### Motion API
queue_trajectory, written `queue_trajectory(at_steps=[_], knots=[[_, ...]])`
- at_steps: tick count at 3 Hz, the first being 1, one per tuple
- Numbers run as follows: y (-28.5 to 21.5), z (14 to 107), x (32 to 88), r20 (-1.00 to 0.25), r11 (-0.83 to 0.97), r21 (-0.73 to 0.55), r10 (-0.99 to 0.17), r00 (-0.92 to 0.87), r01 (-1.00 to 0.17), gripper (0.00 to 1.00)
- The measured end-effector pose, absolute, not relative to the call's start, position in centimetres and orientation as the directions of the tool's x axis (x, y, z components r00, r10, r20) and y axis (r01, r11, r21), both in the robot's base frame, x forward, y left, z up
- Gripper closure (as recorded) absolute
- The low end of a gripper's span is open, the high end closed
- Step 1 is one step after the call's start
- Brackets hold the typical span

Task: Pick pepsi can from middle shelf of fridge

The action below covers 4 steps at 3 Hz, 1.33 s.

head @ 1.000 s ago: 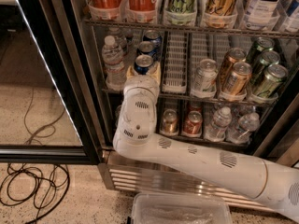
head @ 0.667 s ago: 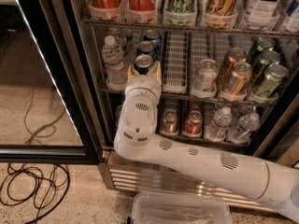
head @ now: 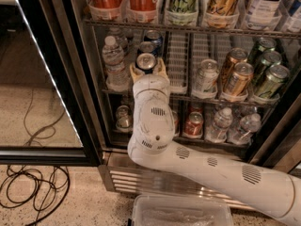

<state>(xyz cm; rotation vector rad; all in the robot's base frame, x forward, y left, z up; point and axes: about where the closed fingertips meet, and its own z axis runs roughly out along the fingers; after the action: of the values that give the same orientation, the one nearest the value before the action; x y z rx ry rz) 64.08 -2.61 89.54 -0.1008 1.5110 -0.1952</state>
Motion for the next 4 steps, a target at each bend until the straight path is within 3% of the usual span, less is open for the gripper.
queue_trajectory(at_steps=[4], knots=[[-4.4, 92.9, 61.0, -0.988, 0.988, -0.137, -0.131, 0.08, -0.071, 1.0]])
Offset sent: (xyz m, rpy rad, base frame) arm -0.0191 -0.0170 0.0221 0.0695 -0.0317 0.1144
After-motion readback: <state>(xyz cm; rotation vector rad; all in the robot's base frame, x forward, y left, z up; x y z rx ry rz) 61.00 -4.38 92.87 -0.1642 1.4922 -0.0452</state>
